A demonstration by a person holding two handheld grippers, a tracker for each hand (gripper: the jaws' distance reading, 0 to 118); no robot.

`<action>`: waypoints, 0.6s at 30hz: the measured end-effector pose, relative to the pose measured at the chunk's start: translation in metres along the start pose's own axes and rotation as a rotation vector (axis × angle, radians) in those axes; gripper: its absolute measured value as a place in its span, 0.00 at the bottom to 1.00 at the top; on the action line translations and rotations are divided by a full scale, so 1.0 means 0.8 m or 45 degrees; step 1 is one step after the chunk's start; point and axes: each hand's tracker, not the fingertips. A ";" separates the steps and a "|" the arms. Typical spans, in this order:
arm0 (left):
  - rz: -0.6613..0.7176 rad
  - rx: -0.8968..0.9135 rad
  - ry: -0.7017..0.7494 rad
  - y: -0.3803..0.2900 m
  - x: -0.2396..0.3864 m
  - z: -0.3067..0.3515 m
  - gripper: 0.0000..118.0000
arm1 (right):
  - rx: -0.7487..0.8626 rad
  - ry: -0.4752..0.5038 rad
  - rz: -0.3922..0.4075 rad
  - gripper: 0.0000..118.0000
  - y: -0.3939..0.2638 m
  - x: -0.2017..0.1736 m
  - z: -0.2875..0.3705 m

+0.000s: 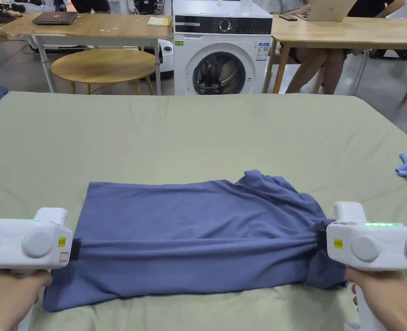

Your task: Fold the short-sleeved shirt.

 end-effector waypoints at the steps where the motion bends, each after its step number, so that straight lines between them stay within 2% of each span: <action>1: 0.005 0.026 0.009 -0.002 0.000 0.004 0.02 | 0.010 0.012 -0.017 0.02 -0.003 0.003 0.003; 2: 0.016 0.053 0.012 -0.004 0.001 0.013 0.12 | 0.035 0.022 -0.037 0.09 -0.006 0.006 0.011; 3: 0.020 0.088 0.015 -0.008 0.002 0.025 0.31 | 0.057 0.033 -0.045 0.30 -0.008 0.007 0.021; 5: 0.007 0.178 0.008 -0.021 0.008 0.053 0.78 | 0.078 0.066 -0.031 0.96 -0.014 0.008 0.043; 6: 0.001 0.260 0.019 -0.032 0.015 0.073 0.74 | 0.144 0.062 -0.010 0.99 -0.019 0.003 0.060; 7: -0.003 0.305 0.022 -0.041 0.022 0.088 0.73 | 0.225 0.038 0.010 0.98 -0.022 -0.006 0.079; 10: -0.066 0.427 -0.038 -0.081 0.048 0.110 0.74 | 0.360 0.125 0.017 0.98 -0.050 -0.035 0.120; 12: -0.099 0.505 -0.009 -0.110 0.069 0.112 0.74 | 0.428 0.141 0.054 0.98 -0.071 -0.066 0.135; 13: -0.113 0.525 -0.012 -0.123 0.077 0.112 0.73 | 0.439 0.140 0.065 0.94 -0.081 -0.078 0.139; 14: -0.112 0.516 -0.007 -0.138 0.086 0.109 0.56 | 0.440 0.159 0.066 0.70 -0.091 -0.090 0.142; 15: -0.111 0.517 0.007 -0.151 0.095 0.106 0.24 | 0.434 0.190 0.059 0.26 -0.097 -0.100 0.143; 16: -0.115 0.512 0.011 -0.159 0.100 0.102 0.00 | 0.433 0.186 0.054 0.00 -0.102 -0.109 0.143; 18: -0.076 0.447 -0.039 -0.175 0.099 0.094 0.00 | 0.447 0.153 0.071 0.00 -0.105 -0.121 0.143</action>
